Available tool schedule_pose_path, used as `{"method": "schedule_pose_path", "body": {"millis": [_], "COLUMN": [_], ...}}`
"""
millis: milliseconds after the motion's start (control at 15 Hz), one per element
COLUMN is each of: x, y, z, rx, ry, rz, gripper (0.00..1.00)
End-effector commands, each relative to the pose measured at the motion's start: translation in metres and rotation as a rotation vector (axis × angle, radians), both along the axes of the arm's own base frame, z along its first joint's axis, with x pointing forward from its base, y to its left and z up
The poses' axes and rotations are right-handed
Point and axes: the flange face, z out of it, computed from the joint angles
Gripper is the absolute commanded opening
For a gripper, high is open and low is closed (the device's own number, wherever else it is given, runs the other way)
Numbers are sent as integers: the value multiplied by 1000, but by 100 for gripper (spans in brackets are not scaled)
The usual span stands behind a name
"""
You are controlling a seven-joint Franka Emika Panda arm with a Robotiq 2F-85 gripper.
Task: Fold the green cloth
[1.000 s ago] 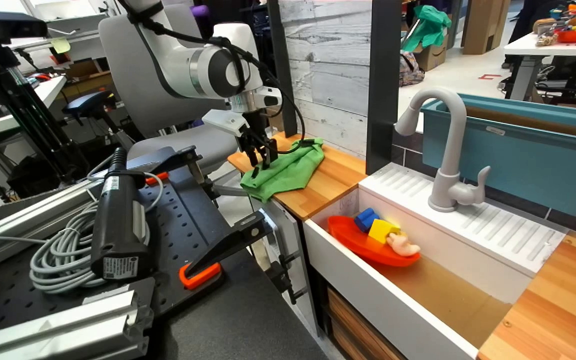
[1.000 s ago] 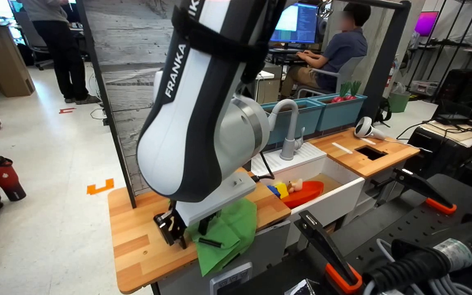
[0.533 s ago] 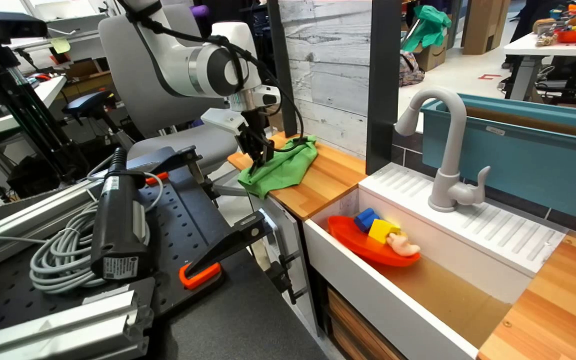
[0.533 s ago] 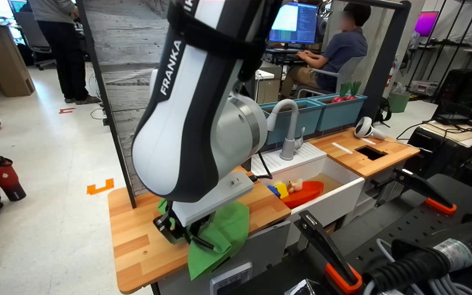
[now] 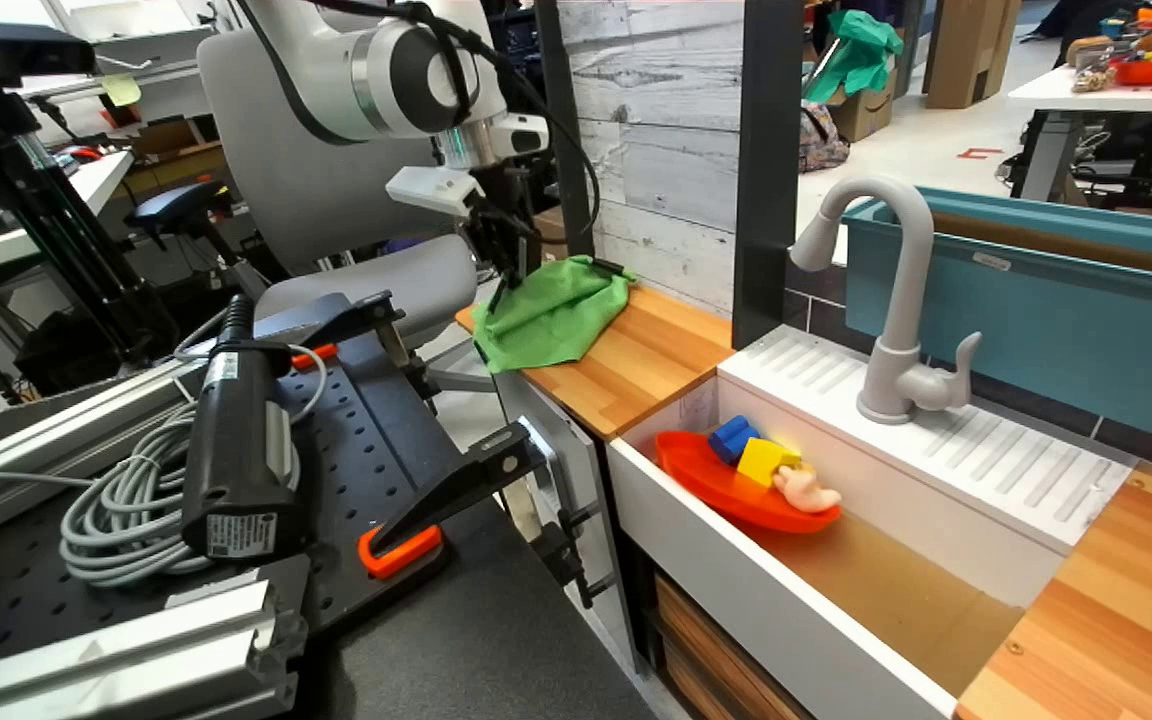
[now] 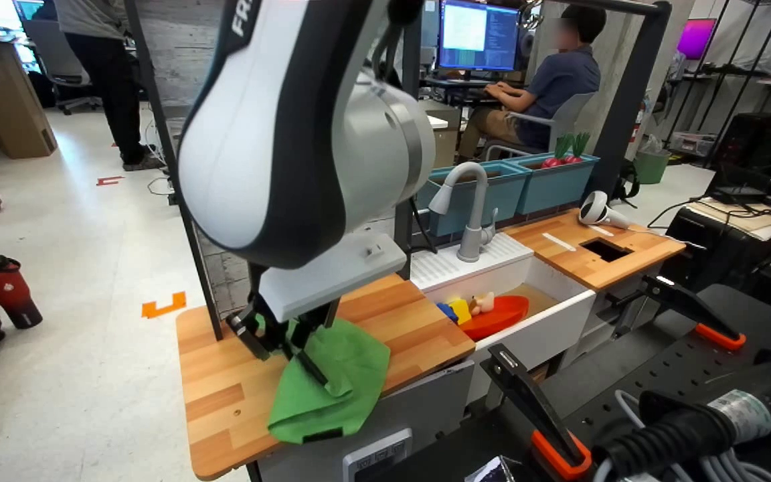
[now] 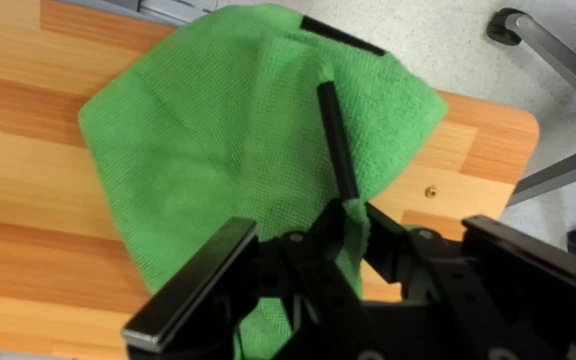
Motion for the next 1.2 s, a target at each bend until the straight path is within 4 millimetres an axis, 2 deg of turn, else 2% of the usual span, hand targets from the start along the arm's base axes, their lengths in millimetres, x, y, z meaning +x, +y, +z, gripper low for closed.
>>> {"method": "schedule_pose_path", "body": {"millis": [0, 200, 400, 800, 1133], "x": [1, 10, 18, 27, 34], "y": [-11, -30, -59, -133, -169], "z": [58, 85, 86, 49, 13], "rx": [30, 55, 60, 49, 31], "ry": [-54, -75, -71, -15, 30], "rz": [-23, -57, -93, -179, -228], "gripper": [3, 3, 3, 3, 3]}}
